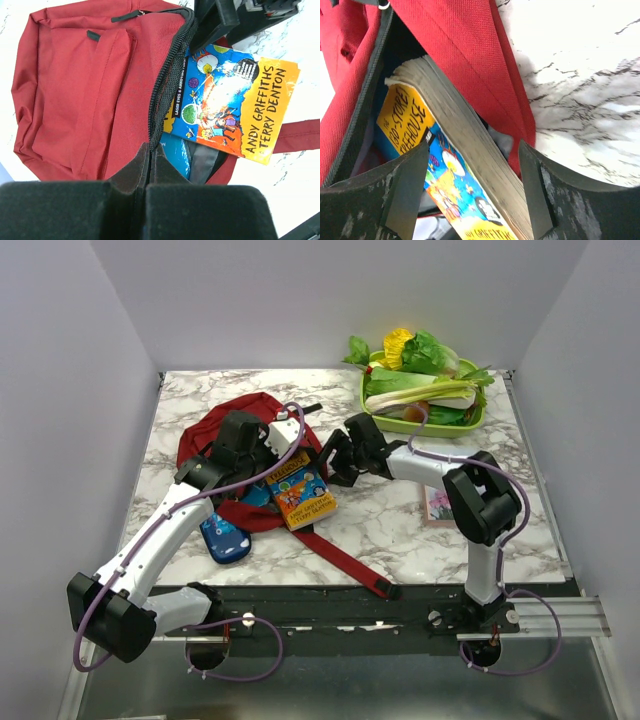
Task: Pack the student bag
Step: Place the book in the student bag.
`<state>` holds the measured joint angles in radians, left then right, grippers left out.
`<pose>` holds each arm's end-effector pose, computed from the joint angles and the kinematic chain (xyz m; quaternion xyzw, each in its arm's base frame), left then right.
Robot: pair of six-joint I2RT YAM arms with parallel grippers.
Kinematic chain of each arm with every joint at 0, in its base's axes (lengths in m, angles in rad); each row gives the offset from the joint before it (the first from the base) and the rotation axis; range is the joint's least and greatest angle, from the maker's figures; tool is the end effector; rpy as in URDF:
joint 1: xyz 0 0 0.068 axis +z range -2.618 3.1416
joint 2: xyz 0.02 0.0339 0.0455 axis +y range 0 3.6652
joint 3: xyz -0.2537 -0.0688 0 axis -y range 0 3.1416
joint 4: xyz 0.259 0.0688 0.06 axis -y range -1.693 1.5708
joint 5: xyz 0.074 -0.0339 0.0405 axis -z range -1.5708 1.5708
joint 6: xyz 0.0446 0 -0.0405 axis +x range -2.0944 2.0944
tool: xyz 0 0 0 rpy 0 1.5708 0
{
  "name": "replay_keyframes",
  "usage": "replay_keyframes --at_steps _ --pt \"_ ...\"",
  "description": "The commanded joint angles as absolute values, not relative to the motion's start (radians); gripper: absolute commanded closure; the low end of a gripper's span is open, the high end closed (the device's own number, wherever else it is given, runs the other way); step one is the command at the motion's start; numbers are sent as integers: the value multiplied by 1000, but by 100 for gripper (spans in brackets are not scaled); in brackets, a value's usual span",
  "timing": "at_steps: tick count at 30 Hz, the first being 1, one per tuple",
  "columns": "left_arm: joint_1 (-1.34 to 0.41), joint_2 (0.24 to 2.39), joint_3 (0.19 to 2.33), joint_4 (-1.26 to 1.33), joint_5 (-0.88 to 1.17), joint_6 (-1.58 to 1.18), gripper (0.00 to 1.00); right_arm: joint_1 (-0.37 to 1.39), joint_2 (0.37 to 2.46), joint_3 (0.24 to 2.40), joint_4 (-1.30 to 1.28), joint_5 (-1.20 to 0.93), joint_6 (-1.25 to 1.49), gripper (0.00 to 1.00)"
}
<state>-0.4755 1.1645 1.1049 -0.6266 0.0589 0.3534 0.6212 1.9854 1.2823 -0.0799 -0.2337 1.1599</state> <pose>0.2420 -0.1276 0.3159 0.3753 0.8218 -0.0527 0.4254 0.3532 0.2655 0.1412 0.2009 0.8960 0.3640 0.1561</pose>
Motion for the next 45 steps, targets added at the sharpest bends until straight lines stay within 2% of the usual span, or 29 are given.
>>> replay_keyframes --at_steps 1,6,10,16,22,24,27,28,30,31,34,41,45 --pt "-480 1161 1121 -618 81 339 100 614 1904 1284 -205 -216 941 20" --pt "-480 1158 1120 -620 78 342 100 612 1890 1243 -281 -261 832 20" --pt "-480 1164 1121 -617 84 339 100 612 1931 1191 -240 -436 805 20" --pt "-482 1164 1126 -615 78 347 100 614 1924 1085 -9 -660 877 24" --pt "-482 1167 1127 -607 87 334 100 614 1962 1032 337 -877 1060 23" --pt "-482 1167 1131 -612 81 337 100 614 1982 997 492 -899 1166 28" --pt "-482 1164 1129 -612 75 345 100 615 1968 968 581 -900 1233 49" --pt "-482 1164 1127 -612 75 344 100 614 1961 957 600 -888 1249 64" --pt "-482 1163 1123 -611 77 341 100 614 1930 942 606 -856 1279 75" --pt "-482 1164 1123 -609 78 339 100 614 1922 940 604 -820 1290 85" --pt "-480 1166 1123 -606 78 339 100 620 1907 971 604 -758 1335 95" --pt "-482 1167 1132 -611 77 339 100 712 2006 1262 388 -693 1307 99" --pt "-482 1166 1131 -611 78 339 100 735 2048 1327 400 -603 1374 99"
